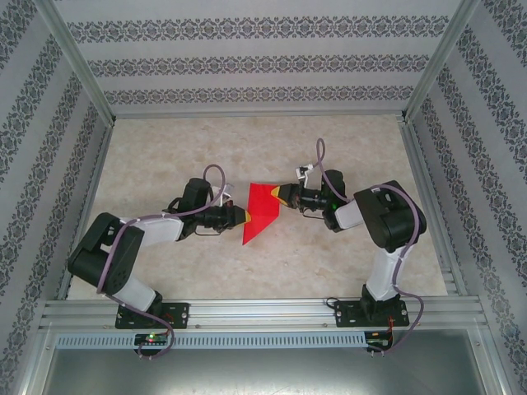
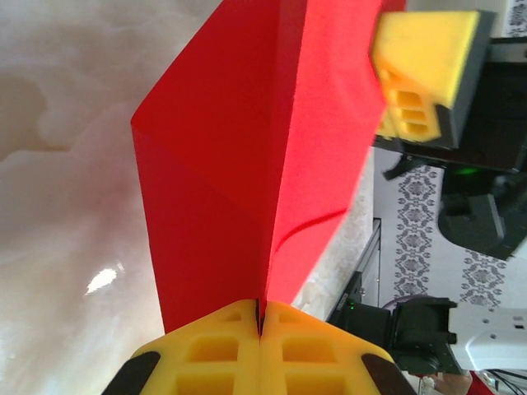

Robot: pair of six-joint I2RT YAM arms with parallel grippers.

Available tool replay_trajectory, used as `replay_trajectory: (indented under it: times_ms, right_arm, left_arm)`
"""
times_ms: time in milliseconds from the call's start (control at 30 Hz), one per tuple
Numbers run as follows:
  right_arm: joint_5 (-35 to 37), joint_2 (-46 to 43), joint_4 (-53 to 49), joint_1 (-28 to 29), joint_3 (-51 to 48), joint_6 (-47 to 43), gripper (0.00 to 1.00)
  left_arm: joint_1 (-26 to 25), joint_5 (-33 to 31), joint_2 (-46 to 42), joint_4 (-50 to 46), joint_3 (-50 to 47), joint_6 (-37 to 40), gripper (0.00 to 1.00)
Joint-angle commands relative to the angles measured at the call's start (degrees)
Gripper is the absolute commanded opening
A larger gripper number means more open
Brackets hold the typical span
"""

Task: Fold a paper plane with a square sheet of paper (fold left side to right side)
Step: Fold the wing for the fifth time at the center of the table.

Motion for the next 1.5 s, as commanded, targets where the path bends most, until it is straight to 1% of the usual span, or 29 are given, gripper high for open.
replay_trajectory:
  times_ms: [0, 100, 167, 367, 500, 567, 633, 700, 767, 833, 967, 1033, 1100, 1200, 1267, 1367, 1467]
  right_arm:
    - [2.17, -4.82, -11.65, -0.55, -0.67, -9.61, 0.02]
    - [4.45, -7.95, -23.0, -0.39, 0.09, -15.3, 0.02]
    - [5.14, -8.9, -27.24, -0.25, 0.68, -17.16, 0.02]
    - [6.42, -9.36, -30.3, 0.61, 1.36, -17.72, 0.02]
    - [7.84, -9.01, -33.74, 1.27, 2.56, -18.81, 0.02]
    - [8.28, -9.15, -34.71, 1.54, 2.95, -19.11, 0.02]
    - [8.73, -9.28, -36.01, 1.72, 3.53, -19.61, 0.02]
    - [9.04, -9.29, -37.56, 1.87, 4.04, -20.17, 0.02]
    - [9.15, -9.27, -38.17, 1.94, 4.34, -20.25, 0.02]
    - [9.27, -9.33, -38.36, 2.08, 4.34, -20.19, 0.02]
    - [9.58, -9.71, -39.46, 2.07, 4.61, -20.01, 0.03]
    - [9.74, -9.89, -40.11, 2.17, 4.93, -19.93, 0.03]
    - [9.85, -10.14, -40.86, 2.27, 5.32, -20.0, 0.03]
    - [10.05, -10.39, -42.34, 2.39, 5.87, -20.25, 0.03]
    - [10.26, -10.6, -43.34, 2.37, 6.18, -20.49, 0.03]
    - [10.66, -10.69, -44.5, 2.48, 6.55, -20.9, 0.03]
    - [10.71, -10.55, -45.12, 2.56, 6.75, -21.22, 0.03]
  left_arm:
    - [-1.1, -0.88, 2.01, 4.75, 0.03, -0.38, 0.0]
    - [-1.6, -1.02, 4.25, 6.12, -0.04, -0.64, 0.0]
    - [-2.02, -0.87, 5.83, 7.57, -0.12, -1.27, 0.0]
    - [-3.12, -1.24, 9.95, 10.78, 0.13, -2.22, 0.0]
    - [-3.43, -1.36, 11.79, 11.34, 0.1, -2.26, 0.05]
    - [-3.39, -1.78, 12.1, 11.36, -0.2, -2.04, 0.1]
    - [-3.39, -2.24, 12.05, 10.3, -0.38, -1.13, 0.19]
    - [-3.42, -3.31, 11.21, 7.41, -0.21, 0.56, 0.22]
    - [-3.39, -5.19, 9.52, 3.4, 0.08, 2.87, 0.29]
    - [-3.29, -7.7, 6.74, -1.71, 0.35, 5.62, 0.36]
    - [-3.23, -13.69, -0.54, -11.45, 0.77, 10.41, 0.46]
    - [-3.62, -18.53, -5.46, -16.79, 0.75, 12.66, 0.56]
    - [-5.53, -24.85, -10.48, -22.58, 1.26, 15.11, 0.58]
    - [-12.36, -35.08, -16.54, -28.72, 2.64, 16.82, 0.58]
    - [-17.49, -40.95, -17.99, -32.33, 4.47, 17.21, 0.58]
    - [-25.0, -48.56, -17.15, -37.16, 8.3, 17.45, 0.58]
    - [-31.38, -55.74, -12.35, -42.62, 14.12, 18.38, 0.59]
